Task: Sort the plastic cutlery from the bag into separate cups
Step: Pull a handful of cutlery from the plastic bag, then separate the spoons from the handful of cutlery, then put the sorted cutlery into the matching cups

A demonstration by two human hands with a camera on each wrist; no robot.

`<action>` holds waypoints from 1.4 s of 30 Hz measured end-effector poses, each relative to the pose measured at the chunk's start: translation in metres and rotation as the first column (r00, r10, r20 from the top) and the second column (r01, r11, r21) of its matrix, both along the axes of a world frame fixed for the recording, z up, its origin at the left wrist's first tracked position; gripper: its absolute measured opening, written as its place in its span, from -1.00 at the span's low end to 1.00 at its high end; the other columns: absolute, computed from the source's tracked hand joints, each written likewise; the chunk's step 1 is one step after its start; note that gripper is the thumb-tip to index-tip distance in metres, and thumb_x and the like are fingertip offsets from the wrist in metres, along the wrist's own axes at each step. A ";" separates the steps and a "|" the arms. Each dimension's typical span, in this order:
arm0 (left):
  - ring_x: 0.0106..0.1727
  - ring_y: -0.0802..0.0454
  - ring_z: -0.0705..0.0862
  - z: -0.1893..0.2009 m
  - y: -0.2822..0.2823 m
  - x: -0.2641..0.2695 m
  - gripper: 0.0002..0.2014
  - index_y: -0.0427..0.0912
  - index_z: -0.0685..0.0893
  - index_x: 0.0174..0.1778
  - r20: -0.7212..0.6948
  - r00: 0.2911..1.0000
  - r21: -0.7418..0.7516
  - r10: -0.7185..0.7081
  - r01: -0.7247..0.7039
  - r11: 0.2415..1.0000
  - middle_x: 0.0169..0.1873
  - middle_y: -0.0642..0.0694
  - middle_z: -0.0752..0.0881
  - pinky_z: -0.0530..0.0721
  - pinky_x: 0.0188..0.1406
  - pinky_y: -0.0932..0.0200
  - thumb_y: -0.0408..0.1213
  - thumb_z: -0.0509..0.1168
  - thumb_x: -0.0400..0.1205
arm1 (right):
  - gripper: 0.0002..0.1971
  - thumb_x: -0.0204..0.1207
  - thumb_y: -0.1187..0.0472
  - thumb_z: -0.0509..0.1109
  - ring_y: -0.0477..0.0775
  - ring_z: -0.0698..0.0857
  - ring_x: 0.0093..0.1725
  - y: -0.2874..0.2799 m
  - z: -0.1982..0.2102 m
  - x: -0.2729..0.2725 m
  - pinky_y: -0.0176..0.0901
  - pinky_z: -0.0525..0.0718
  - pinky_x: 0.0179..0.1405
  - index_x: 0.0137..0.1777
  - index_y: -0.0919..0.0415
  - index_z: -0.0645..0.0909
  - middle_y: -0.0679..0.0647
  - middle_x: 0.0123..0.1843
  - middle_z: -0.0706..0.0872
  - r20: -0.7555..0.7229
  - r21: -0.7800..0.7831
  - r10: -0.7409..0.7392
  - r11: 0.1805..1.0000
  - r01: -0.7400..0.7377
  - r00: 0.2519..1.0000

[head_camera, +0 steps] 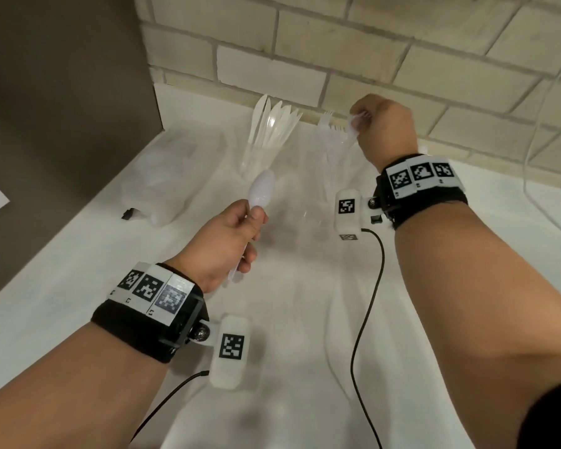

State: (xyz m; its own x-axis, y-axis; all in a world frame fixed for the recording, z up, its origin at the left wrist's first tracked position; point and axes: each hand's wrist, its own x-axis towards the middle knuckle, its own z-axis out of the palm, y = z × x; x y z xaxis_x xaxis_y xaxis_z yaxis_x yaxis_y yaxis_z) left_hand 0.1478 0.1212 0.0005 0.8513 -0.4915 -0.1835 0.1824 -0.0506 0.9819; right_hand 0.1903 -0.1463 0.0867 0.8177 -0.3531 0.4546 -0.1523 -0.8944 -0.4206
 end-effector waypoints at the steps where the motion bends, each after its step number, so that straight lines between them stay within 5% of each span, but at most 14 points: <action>1: -0.52 0.09 0.37 0.000 -0.001 0.000 -0.75 -0.08 0.58 -0.03 -0.005 1.000 -0.001 -0.001 0.001 1.000 -0.27 -0.02 0.45 0.37 -0.55 0.21 0.01 0.14 0.70 | -0.72 0.57 0.34 0.26 0.15 0.72 0.08 -0.001 -0.003 0.004 -0.34 0.52 -0.07 0.20 0.18 0.68 0.18 0.09 0.78 -0.094 -0.008 -0.013 1.000 0.012 0.995; 6: -0.46 0.09 0.31 -0.001 -0.003 0.001 -0.75 -0.12 0.60 0.05 -0.046 0.999 0.007 0.011 -0.010 1.000 -0.24 -0.04 0.44 0.31 -0.53 0.22 -0.09 0.07 0.76 | -0.54 0.58 0.38 0.31 0.10 0.62 0.35 0.003 -0.005 0.000 -0.29 0.49 0.27 0.48 0.16 0.49 0.13 0.41 0.62 -0.248 0.015 -0.054 0.998 0.059 0.967; 11: -0.39 0.08 0.40 -0.001 -0.006 0.002 -0.75 -0.20 0.63 0.16 -0.006 1.000 0.026 0.009 -0.009 1.000 -0.20 -0.02 0.53 0.41 -0.42 0.18 -0.28 0.05 0.77 | -0.79 0.61 0.18 0.33 0.06 0.75 0.02 0.050 -0.008 -0.031 -0.27 0.64 -0.04 0.19 0.14 0.66 0.02 0.10 0.76 -0.099 0.203 0.086 0.977 -0.065 0.991; 16: -0.34 0.16 0.50 0.001 0.001 0.006 -0.82 -0.07 0.64 0.15 0.328 0.943 0.235 0.053 -0.135 0.963 -0.32 0.13 0.58 0.48 -0.27 0.20 -0.18 0.17 0.72 | -0.46 0.43 -0.26 0.42 -0.08 0.77 -0.38 0.124 -0.022 -0.063 -0.22 0.60 -0.52 0.31 -0.03 0.42 -0.08 -0.16 0.79 -0.260 0.616 0.326 0.781 -0.103 0.909; 19: -0.35 0.15 0.51 0.004 0.008 0.006 -0.90 -0.07 0.63 -0.01 0.468 0.884 0.349 -0.017 -0.167 0.922 -0.34 0.07 0.61 0.45 -0.34 0.25 -0.18 0.23 0.69 | -0.63 0.54 0.02 0.40 0.03 0.71 -0.44 0.146 -0.041 -0.058 -0.18 0.57 -0.54 0.25 0.09 0.41 0.08 -0.21 0.74 -0.196 0.728 0.307 0.682 -0.071 0.932; 22: -0.27 0.06 0.57 0.009 0.019 0.014 -0.75 -0.17 0.67 -0.10 0.495 0.866 0.391 -0.072 -0.148 0.908 -0.27 -0.06 0.68 0.51 -0.20 0.12 -0.08 0.20 0.70 | -0.74 0.59 0.26 0.25 0.07 0.68 -0.43 0.154 -0.052 -0.054 -0.13 0.63 -0.48 0.26 0.23 0.40 0.15 -0.18 0.68 -0.150 0.756 0.248 0.653 -0.051 0.957; 24: -0.09 -0.07 0.61 0.010 0.030 0.032 -0.64 -0.15 0.66 -0.08 0.570 0.818 0.499 -0.074 -0.273 0.822 -0.13 -0.16 0.67 0.53 -0.06 0.07 0.04 0.10 0.71 | -0.68 0.63 0.29 0.19 0.06 0.69 -0.42 0.151 -0.054 -0.054 -0.13 0.68 -0.45 0.37 0.25 0.35 0.15 -0.16 0.66 -0.119 0.774 0.214 0.631 -0.045 0.969; 27: 0.54 -0.25 0.27 0.009 0.045 0.067 -0.56 0.12 0.49 0.43 0.595 0.802 0.691 -0.053 -0.477 0.544 0.52 -0.17 0.33 0.26 0.49 -0.18 0.13 0.14 0.63 | -0.62 0.66 0.29 0.17 0.04 0.70 -0.42 0.138 -0.048 -0.057 -0.14 0.69 -0.46 0.46 0.23 0.30 0.15 -0.16 0.66 -0.087 0.753 0.172 0.656 -0.048 0.981; 30: 0.64 -0.39 -0.03 0.007 0.051 0.094 -0.39 0.31 0.22 0.56 0.501 0.862 0.808 -0.080 -0.433 0.400 0.66 -0.14 -0.07 0.17 0.53 -0.33 0.07 0.24 0.58 | -0.66 0.66 0.30 0.14 0.00 0.70 -0.44 0.115 -0.031 -0.061 -0.19 0.70 -0.49 0.42 0.15 0.32 0.14 -0.14 0.67 -0.002 0.663 0.056 0.747 -0.041 0.998; 32: 0.57 -0.44 0.20 0.005 0.051 0.106 -0.31 0.35 0.12 0.58 0.395 0.912 0.877 -0.112 -0.338 0.340 0.65 -0.17 -0.24 0.38 0.48 -0.21 0.01 0.28 0.55 | -0.70 0.64 0.35 0.09 0.06 0.70 -0.44 0.092 -0.018 -0.063 -0.11 0.72 -0.48 0.33 0.13 0.36 0.08 -0.21 0.63 0.135 0.571 -0.056 0.820 -0.031 0.989; 34: 0.41 -0.44 0.44 0.005 0.051 0.109 -0.26 0.36 0.15 0.55 0.310 0.941 0.918 -0.133 -0.260 0.300 0.63 -0.28 -0.18 0.57 0.32 -0.14 -0.05 0.32 0.48 | -0.69 0.58 0.38 0.03 0.22 0.68 -0.36 0.065 -0.006 -0.063 0.03 0.72 -0.39 0.29 0.20 0.39 0.06 -0.26 0.57 0.321 0.422 -0.123 0.906 -0.026 0.939; 37: 0.13 -0.38 0.57 0.008 0.046 0.090 -0.30 0.20 0.28 0.44 0.303 0.946 0.914 -0.117 -0.254 0.317 0.39 -0.35 0.25 0.64 0.12 -0.11 -0.07 0.38 0.37 | -0.63 0.50 0.39 -0.05 0.13 0.57 -0.19 0.031 0.006 -0.063 -0.04 0.59 -0.18 0.24 0.33 0.43 0.13 -0.14 0.52 0.485 0.247 -0.170 0.968 0.053 0.858; 40: -0.02 -0.27 0.57 0.015 0.041 0.060 -0.30 0.06 0.25 0.40 0.263 0.956 0.929 -0.129 -0.214 0.302 0.27 -0.32 0.28 0.54 -0.17 0.01 -0.11 0.43 0.37 | -0.59 0.48 0.42 -0.08 0.09 0.50 -0.09 0.007 0.008 -0.062 -0.34 0.39 -0.15 0.25 0.37 0.44 0.15 -0.05 0.50 0.463 0.204 -0.195 0.973 0.111 0.865; 42: -0.01 -0.27 0.59 0.023 0.038 0.034 -0.24 0.05 0.20 0.43 0.176 0.967 0.956 -0.187 -0.123 0.266 0.24 -0.30 0.25 0.56 -0.16 0.00 -0.13 0.45 0.37 | -0.54 0.44 0.48 -0.08 0.07 0.47 -0.07 -0.002 0.004 -0.061 -0.43 0.34 -0.14 0.29 0.36 0.43 0.15 0.01 0.46 0.399 0.215 -0.230 0.964 0.153 0.888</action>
